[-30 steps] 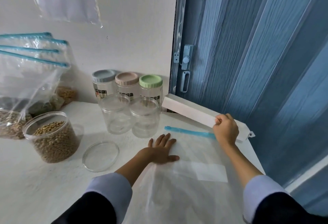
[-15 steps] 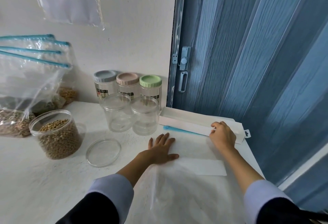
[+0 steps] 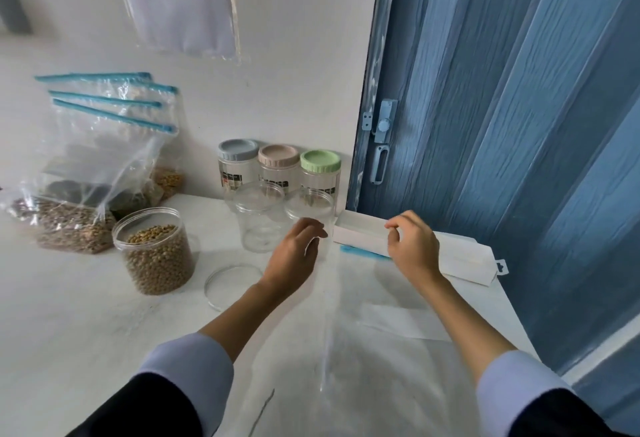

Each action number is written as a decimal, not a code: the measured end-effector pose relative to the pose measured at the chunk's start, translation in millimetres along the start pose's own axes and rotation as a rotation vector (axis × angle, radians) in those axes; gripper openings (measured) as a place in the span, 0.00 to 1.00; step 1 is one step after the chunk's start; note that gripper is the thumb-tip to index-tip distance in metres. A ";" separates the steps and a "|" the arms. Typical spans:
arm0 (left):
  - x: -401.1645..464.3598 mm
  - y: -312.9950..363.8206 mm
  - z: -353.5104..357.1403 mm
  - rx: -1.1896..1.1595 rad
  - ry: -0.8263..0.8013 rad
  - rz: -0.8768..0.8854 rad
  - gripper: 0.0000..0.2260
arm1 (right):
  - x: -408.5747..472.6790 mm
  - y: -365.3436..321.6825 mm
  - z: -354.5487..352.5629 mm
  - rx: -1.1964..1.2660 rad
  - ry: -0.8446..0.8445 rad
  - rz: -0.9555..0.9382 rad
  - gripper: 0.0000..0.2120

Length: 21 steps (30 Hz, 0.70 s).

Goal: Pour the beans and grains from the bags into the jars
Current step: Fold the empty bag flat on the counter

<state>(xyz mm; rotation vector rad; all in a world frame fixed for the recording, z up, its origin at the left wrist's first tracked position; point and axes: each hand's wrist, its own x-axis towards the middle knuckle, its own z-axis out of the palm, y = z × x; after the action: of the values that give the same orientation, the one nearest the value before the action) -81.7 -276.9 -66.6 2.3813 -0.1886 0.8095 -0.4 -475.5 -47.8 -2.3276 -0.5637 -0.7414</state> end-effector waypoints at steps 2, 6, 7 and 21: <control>8.3 -10.3 -30.3 0.028 0.128 0.034 0.06 | 6.3 -36.3 12.4 0.060 -0.098 -0.116 0.05; 28.7 -37.3 -96.9 0.158 0.253 -0.002 0.07 | 9.2 -114.6 43.0 0.126 -0.528 -0.206 0.06; 32.6 -46.1 -114.2 0.182 0.262 -0.020 0.07 | 7.1 -132.7 52.8 0.138 -0.648 -0.206 0.07; -15.1 -184.6 -204.7 -0.183 -0.053 -0.658 0.10 | -0.1 -223.9 135.2 -0.313 -1.361 -0.231 0.48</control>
<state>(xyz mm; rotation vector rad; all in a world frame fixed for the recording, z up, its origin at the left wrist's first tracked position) -139.4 -8.2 -40.3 2.0895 0.4616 0.3928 -75.1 -224.9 -39.1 -2.8230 -1.3349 0.8919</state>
